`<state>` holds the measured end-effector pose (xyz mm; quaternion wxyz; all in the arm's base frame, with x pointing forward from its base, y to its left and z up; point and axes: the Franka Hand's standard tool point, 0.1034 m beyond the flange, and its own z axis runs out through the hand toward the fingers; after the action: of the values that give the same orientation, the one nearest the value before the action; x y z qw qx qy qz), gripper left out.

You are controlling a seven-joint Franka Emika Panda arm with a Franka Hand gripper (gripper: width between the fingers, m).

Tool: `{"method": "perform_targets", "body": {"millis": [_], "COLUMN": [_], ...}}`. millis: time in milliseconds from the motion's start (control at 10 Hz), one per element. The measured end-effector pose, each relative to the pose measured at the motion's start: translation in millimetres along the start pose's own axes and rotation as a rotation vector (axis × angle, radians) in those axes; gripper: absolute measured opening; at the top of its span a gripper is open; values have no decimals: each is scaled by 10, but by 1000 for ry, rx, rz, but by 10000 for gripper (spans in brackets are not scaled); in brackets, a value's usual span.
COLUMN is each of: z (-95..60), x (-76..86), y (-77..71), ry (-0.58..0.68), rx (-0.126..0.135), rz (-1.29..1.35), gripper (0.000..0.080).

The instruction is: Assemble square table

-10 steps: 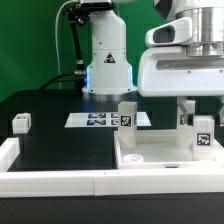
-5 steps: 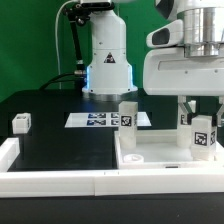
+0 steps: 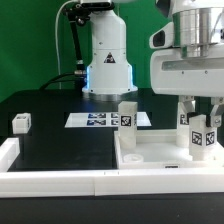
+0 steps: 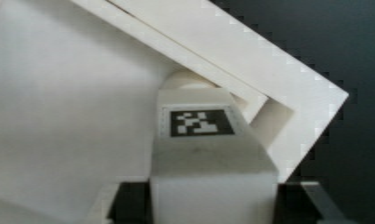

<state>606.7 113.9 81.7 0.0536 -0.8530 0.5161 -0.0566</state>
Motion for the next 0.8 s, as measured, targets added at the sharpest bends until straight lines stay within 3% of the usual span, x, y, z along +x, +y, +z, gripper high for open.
{"method": "perform_targets", "body": {"millis": [300, 400, 500, 600, 700, 800], "z": [0, 2, 2, 1, 0, -1], "x": [-2, -2, -2, -5, -11, -23], "y": [1, 2, 1, -2, -11, -21], "ry": [-3, -3, -3, -3, -1, 1], "rx": [2, 2, 2, 3, 8, 11], "rz": [119, 96, 65, 34, -8, -107], "gripper": [292, 361, 361, 558, 629, 629]}}
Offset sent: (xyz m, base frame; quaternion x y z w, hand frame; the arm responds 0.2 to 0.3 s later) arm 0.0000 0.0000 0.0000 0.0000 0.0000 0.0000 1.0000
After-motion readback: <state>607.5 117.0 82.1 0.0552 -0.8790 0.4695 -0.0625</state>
